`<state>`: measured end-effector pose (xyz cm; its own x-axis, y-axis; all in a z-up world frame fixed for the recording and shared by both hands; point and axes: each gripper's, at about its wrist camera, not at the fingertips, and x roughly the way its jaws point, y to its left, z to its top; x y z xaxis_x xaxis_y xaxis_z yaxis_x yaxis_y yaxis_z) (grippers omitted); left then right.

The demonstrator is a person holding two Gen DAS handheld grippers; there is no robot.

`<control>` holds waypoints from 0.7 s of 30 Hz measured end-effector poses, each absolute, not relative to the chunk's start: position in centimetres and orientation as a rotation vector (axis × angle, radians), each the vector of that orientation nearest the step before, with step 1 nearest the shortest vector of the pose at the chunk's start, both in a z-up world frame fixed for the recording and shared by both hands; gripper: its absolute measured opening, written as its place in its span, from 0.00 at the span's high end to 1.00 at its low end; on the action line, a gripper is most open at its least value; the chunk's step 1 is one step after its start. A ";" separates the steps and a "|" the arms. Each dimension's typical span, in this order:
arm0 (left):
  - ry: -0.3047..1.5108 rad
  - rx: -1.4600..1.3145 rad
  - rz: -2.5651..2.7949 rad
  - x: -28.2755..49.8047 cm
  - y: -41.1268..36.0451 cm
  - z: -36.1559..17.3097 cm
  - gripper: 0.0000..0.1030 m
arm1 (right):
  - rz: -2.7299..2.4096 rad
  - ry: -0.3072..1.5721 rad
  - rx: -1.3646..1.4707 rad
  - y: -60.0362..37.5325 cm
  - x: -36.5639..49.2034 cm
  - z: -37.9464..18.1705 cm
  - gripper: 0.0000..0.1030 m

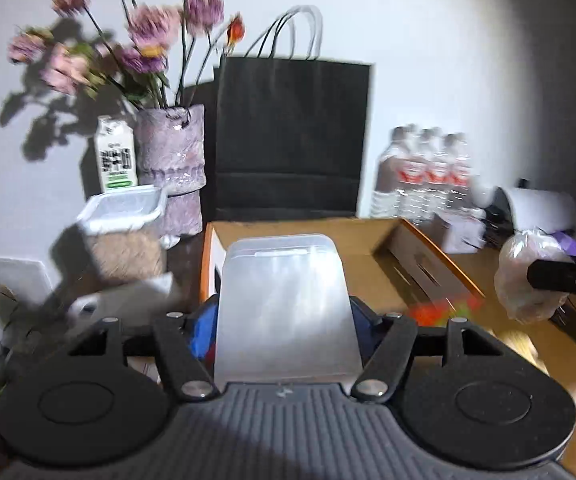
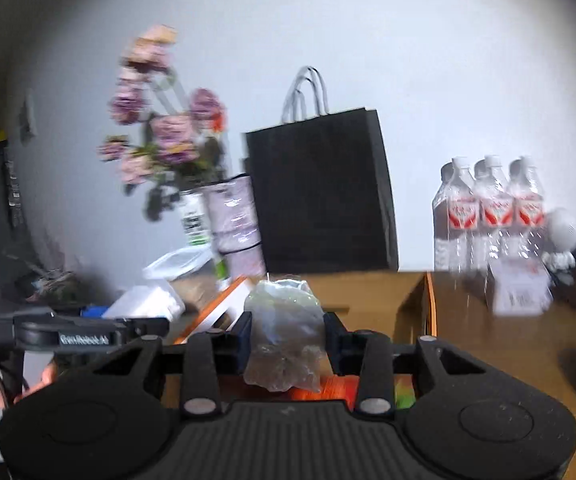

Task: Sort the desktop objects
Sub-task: 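Carry both held items into the cardboard box and open both tools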

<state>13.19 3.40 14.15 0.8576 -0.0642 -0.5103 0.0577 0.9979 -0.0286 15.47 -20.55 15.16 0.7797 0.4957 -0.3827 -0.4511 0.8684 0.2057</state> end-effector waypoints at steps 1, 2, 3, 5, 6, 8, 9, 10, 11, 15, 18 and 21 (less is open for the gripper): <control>0.561 -0.016 -0.045 15.9 3.6 14.1 0.35 | 0.507 0.468 0.090 -19.6 18.3 15.4 0.65; 0.605 -0.013 -0.036 19.3 3.7 13.7 0.35 | 0.489 0.498 0.095 -18.6 21.5 15.4 0.65; 0.646 -0.003 -0.030 22.0 3.9 13.1 0.35 | 0.483 0.524 0.076 -17.4 23.9 14.9 0.65; 0.725 -0.032 0.048 27.1 4.5 11.5 0.35 | 0.479 0.600 0.058 -15.1 29.0 13.4 0.65; 0.767 -0.022 0.057 29.6 4.5 10.5 0.35 | 0.480 0.654 0.056 -14.1 31.6 12.3 0.65; 0.809 0.006 0.072 32.6 4.4 8.9 0.35 | 0.486 0.752 0.084 -12.6 35.8 9.6 0.65; 0.831 0.042 0.088 33.9 4.0 8.1 0.35 | 0.479 0.795 0.102 -12.1 37.3 8.2 0.65; 0.846 0.075 0.090 34.7 3.7 7.4 0.35 | 0.477 0.837 0.116 -11.6 38.8 7.1 0.65; 0.866 0.101 0.080 35.4 3.5 6.7 0.34 | 0.472 0.871 0.139 -11.3 40.1 6.0 0.65; 0.935 0.100 0.064 37.2 3.7 4.7 0.33 | 0.485 0.950 0.262 -10.7 42.3 3.2 0.49; 0.896 0.071 0.042 36.8 4.2 5.6 0.15 | 0.532 0.975 0.316 -10.7 42.2 2.4 0.36; 0.861 0.088 0.030 36.2 4.5 7.3 0.13 | 0.478 0.938 0.273 -11.1 41.3 3.9 0.35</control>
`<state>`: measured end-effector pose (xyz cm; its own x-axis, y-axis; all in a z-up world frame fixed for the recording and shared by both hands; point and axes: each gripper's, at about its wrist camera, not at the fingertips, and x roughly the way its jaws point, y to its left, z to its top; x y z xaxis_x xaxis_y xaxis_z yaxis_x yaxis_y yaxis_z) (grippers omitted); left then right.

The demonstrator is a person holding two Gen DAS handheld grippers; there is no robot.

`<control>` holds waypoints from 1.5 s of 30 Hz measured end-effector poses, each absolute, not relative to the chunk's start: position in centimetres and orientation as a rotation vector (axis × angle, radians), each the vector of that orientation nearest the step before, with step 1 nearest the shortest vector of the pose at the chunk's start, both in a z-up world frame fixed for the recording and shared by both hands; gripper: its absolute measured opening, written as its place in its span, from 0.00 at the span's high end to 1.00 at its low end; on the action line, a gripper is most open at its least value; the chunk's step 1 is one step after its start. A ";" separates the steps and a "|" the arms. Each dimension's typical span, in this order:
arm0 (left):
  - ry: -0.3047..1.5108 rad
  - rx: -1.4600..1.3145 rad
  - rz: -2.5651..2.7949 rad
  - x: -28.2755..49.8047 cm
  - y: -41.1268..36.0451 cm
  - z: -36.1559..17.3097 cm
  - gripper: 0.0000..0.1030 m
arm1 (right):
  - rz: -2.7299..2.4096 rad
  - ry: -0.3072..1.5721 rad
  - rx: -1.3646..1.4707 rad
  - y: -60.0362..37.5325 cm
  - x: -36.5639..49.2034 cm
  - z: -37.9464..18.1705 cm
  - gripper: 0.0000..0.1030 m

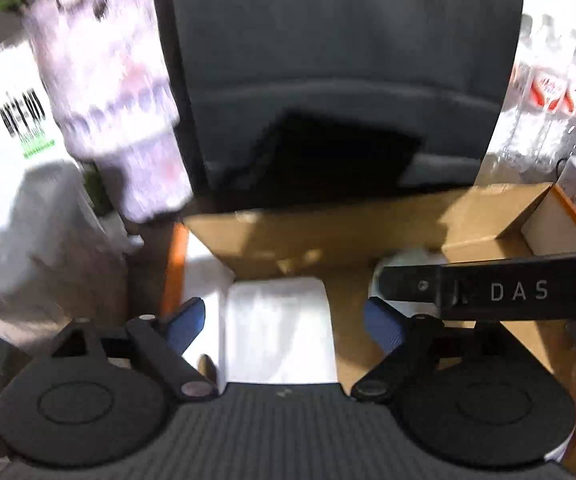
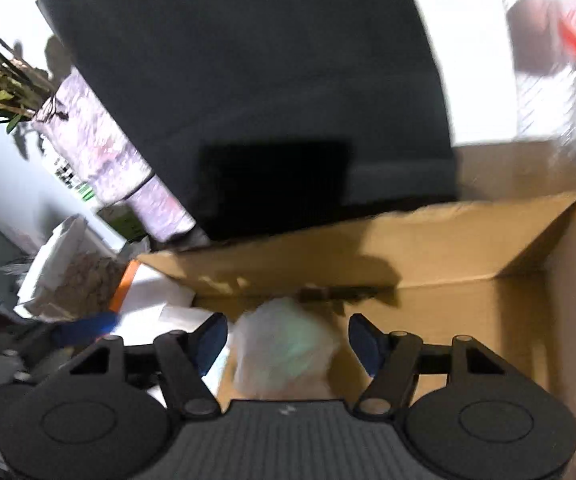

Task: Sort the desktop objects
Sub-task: 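Carry both held items into the cardboard box and open both tools, then withdraw both open tools from the box back over the table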

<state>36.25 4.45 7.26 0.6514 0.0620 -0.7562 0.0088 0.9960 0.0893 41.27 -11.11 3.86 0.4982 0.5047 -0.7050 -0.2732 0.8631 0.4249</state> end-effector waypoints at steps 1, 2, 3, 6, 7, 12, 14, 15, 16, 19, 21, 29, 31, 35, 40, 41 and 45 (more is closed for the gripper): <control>0.846 0.091 0.035 35.9 4.5 7.9 0.13 | 0.453 0.926 0.245 -11.3 40.7 4.6 0.31; 0.843 0.085 0.042 35.6 4.6 8.5 0.13 | 0.423 0.909 0.215 -11.6 39.9 5.4 0.29; 0.841 0.065 0.052 35.0 5.0 9.2 0.13 | 0.394 0.893 0.190 -11.9 39.2 6.3 0.27; 0.838 0.013 0.053 33.6 6.1 10.5 0.06 | 0.322 0.832 0.102 -12.8 36.3 8.6 0.24; 0.834 0.003 0.059 32.6 6.2 11.0 0.03 | 0.298 0.818 0.069 -13.1 34.9 9.2 0.24; 0.807 0.028 0.086 26.5 5.7 11.8 0.03 | 0.240 0.730 -0.081 -14.4 27.5 11.4 0.20; 0.762 0.063 0.087 22.8 5.3 12.0 0.02 | 0.241 0.692 -0.095 -15.6 23.8 11.9 0.16; 0.743 0.068 0.085 21.0 5.1 12.1 0.01 | 0.247 0.677 -0.092 -16.1 22.3 12.1 0.16; 0.722 0.064 0.080 19.1 5.0 12.1 0.00 | 0.254 0.664 -0.084 -16.4 20.8 12.2 0.16; 0.682 0.017 0.042 13.5 4.6 12.2 0.00 | 0.285 0.633 -0.072 -17.2 15.2 12.1 0.15; 0.651 -0.023 0.017 9.7 4.4 12.1 0.00 | 0.311 0.606 -0.071 -17.7 11.4 11.9 0.12; 0.499 -0.019 -0.031 -2.3 1.7 8.7 0.00 | 0.357 0.565 0.012 -19.0 -1.3 6.9 0.10; 0.503 0.008 -0.055 -4.2 1.0 7.6 0.00 | 0.339 0.571 0.009 -19.1 -3.4 5.7 0.10; 0.469 -0.001 -0.102 -7.6 0.0 5.2 0.00 | 0.341 0.538 -0.025 -19.3 -6.3 4.1 0.10; 0.495 -0.014 -0.153 -9.5 -0.7 3.2 0.00 | 0.334 0.377 0.070 -21.0 -9.4 3.6 0.00; 0.486 -0.016 -0.154 -9.6 -0.7 3.1 0.00 | 0.338 0.301 0.069 -21.2 -10.3 3.4 0.00; 0.464 -0.008 -0.134 -9.0 -0.9 3.0 0.00 | 0.329 0.320 -0.040 -20.3 -9.9 3.3 0.00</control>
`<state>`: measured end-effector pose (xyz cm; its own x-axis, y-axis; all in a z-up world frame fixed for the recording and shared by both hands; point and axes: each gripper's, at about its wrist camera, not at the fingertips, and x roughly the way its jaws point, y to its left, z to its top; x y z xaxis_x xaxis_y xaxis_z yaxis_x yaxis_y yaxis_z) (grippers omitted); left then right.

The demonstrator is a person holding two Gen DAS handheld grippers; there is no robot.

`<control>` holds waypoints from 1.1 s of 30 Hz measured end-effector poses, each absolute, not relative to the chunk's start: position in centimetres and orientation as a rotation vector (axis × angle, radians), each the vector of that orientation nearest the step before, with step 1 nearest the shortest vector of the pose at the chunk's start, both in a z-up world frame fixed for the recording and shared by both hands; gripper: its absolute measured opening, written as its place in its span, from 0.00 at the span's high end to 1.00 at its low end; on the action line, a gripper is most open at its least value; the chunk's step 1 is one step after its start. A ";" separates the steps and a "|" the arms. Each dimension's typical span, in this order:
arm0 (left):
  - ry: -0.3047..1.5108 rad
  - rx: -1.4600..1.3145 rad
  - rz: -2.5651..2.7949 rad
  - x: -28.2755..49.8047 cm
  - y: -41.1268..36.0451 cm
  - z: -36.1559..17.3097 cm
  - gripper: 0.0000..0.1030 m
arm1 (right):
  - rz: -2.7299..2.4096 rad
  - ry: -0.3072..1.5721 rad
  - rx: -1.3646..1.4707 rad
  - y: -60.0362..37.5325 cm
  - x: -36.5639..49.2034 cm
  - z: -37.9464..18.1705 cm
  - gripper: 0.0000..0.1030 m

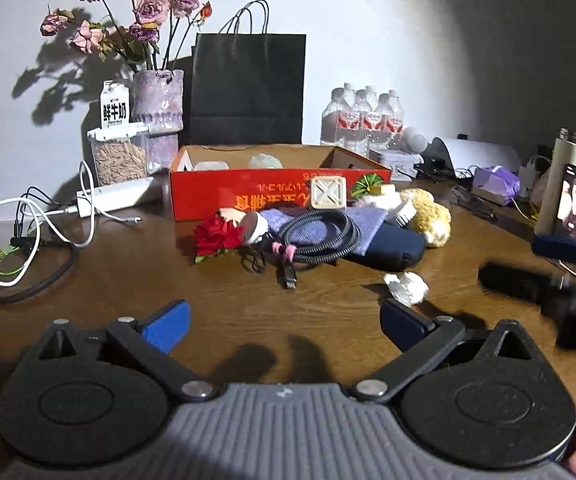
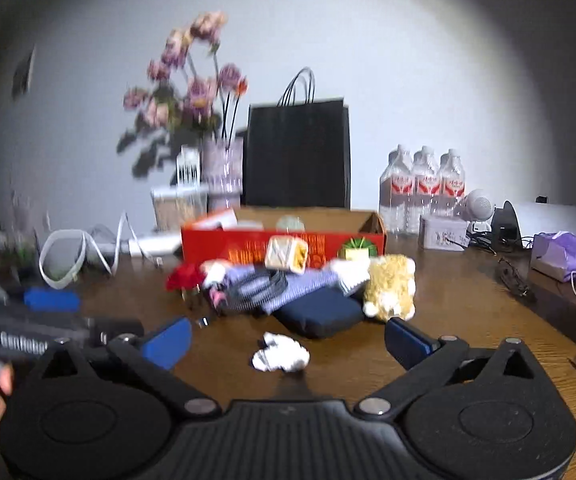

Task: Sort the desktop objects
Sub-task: 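Withdraw both open tools from the box back over the table, then grasp the white crumpled tissue with the right tool while the left tool grasps the black braided cable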

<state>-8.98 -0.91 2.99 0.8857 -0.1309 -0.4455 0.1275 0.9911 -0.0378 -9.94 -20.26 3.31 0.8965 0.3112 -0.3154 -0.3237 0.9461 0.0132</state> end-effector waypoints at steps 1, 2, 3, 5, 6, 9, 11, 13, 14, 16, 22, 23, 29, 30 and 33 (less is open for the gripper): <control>0.473 -0.010 -0.132 -8.6 -1.0 3.0 0.00 | 0.338 0.327 -0.044 -20.1 -9.6 3.3 0.00; 0.486 -0.012 -0.131 -8.1 -1.0 3.0 0.00 | 0.349 0.354 -0.040 -20.0 -9.0 3.2 0.00; 0.501 -0.017 -0.132 -7.5 -1.1 3.1 0.00 | 0.357 0.392 -0.034 -19.9 -8.3 3.2 0.00; 0.526 -0.036 -0.146 -6.4 -1.0 3.0 0.00 | 0.374 0.493 -0.012 -19.7 -6.2 2.8 0.00; 0.532 -0.040 -0.153 -5.8 -1.1 3.0 0.00 | 0.377 0.525 -0.007 -19.6 -5.4 2.5 0.03; 0.501 0.001 -0.199 -4.2 -1.8 3.4 0.00 | 0.339 0.555 -0.041 -19.0 -3.8 1.8 0.15; 0.477 0.033 -0.236 -2.9 -2.5 3.6 0.04 | 0.330 0.567 -0.080 -18.5 -2.8 1.5 0.16; 0.474 0.042 -0.295 -1.2 -3.2 3.8 0.13 | 0.336 0.568 -0.087 -18.2 -2.0 1.2 0.23; 0.479 0.043 -0.323 -0.3 -3.5 3.8 0.19 | 0.343 0.579 -0.086 -18.0 -1.6 1.1 0.28; 0.507 0.043 -0.370 1.7 -4.3 3.6 0.25 | 0.338 0.611 -0.086 -17.9 -0.8 0.9 0.56; 0.619 0.052 -0.447 6.3 -5.9 2.1 0.28 | 0.315 0.645 -0.050 -19.0 -0.3 0.3 0.76; 0.640 0.048 -0.457 6.7 -6.0 1.9 0.45 | 0.316 0.643 -0.051 -19.2 -0.5 0.3 0.76; 0.639 0.032 -0.466 5.8 -5.8 2.7 0.79 | 0.321 0.636 -0.026 -20.0 -1.1 0.4 0.80; 0.618 0.033 -0.471 5.2 -5.8 3.2 0.79 | 0.322 0.631 -0.019 -20.1 -1.2 0.5 0.80; 0.555 0.045 -0.484 3.6 -6.0 5.2 0.80 | 0.314 0.606 -0.003 -20.6 -1.7 1.2 0.80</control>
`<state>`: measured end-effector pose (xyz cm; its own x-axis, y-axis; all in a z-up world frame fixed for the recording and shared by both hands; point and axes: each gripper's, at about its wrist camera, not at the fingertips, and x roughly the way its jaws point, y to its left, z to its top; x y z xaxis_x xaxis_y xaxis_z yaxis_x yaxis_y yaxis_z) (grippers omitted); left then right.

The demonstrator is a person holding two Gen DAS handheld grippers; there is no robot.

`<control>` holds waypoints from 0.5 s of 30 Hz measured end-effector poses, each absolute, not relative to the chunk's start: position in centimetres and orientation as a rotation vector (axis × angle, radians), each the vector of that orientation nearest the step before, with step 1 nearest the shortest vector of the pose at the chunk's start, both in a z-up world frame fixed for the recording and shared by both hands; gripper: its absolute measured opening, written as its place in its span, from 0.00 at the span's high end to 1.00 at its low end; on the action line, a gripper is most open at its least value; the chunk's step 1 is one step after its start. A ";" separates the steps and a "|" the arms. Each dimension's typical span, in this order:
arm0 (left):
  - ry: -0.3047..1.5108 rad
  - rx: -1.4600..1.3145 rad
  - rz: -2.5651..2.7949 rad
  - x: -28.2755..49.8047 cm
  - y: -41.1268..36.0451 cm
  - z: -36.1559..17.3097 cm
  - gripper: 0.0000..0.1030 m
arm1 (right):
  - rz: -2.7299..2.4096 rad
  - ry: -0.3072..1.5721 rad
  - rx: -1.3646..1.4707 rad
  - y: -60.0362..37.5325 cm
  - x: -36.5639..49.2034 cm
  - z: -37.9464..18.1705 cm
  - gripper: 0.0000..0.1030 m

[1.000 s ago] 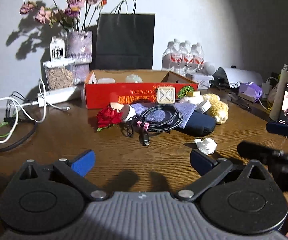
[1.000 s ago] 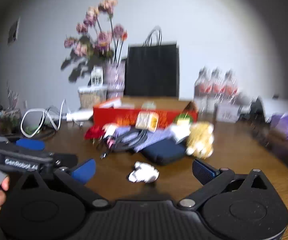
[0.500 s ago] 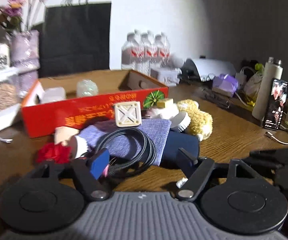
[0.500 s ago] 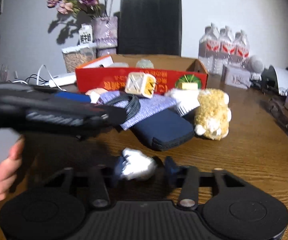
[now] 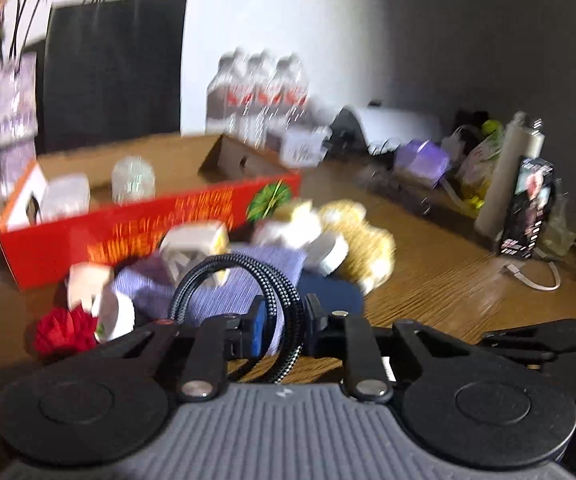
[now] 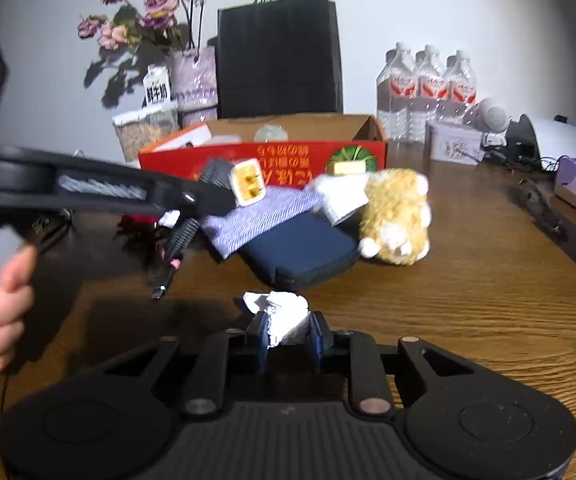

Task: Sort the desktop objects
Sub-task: 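Grasp the white crumpled tissue with the right tool while the left tool grasps the black braided cable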

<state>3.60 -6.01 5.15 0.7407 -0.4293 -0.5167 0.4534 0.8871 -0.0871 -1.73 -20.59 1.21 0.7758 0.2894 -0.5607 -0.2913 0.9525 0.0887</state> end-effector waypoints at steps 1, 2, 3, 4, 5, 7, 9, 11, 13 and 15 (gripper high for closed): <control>0.542 0.041 -0.477 3.0 -6.0 5.9 0.81 | 0.311 0.596 -0.001 -20.7 -2.0 1.5 0.80; 0.528 0.033 -0.471 2.5 -5.9 6.7 0.81 | 0.308 0.585 0.001 -20.9 -2.3 1.8 0.80; 0.512 0.018 -0.464 1.8 -5.7 7.4 0.81 | 0.306 0.574 0.004 -21.1 -2.7 2.1 0.80; 0.491 -0.002 -0.458 1.0 -5.3 8.3 0.81 | 0.307 0.563 0.007 -21.3 -3.1 2.4 0.80; 0.474 -0.023 -0.455 0.3 -4.9 9.0 0.81 | 0.308 0.554 0.009 -21.5 -3.5 2.7 0.80; 0.451 -0.072 -0.450 -1.3 -3.8 10.1 0.81 | 0.308 0.541 0.010 -21.9 -4.3 3.2 0.80; 0.447 -0.099 -0.443 -2.6 -3.0 10.5 0.81 | 0.313 0.530 0.010 -22.2 -5.2 3.5 0.80; 0.453 -0.111 -0.416 -4.1 -2.1 10.4 0.81 | 0.320 0.524 0.018 -22.3 -5.9 3.7 0.80; 0.469 -0.124 -0.377 -5.3 -1.4 9.8 0.81 | 0.325 0.514 0.023 -22.3 -6.6 3.8 0.80; 0.488 -0.136 -0.349 -6.4 -0.8 9.0 0.81 | 0.328 0.506 0.022 -22.1 -7.1 4.0 0.80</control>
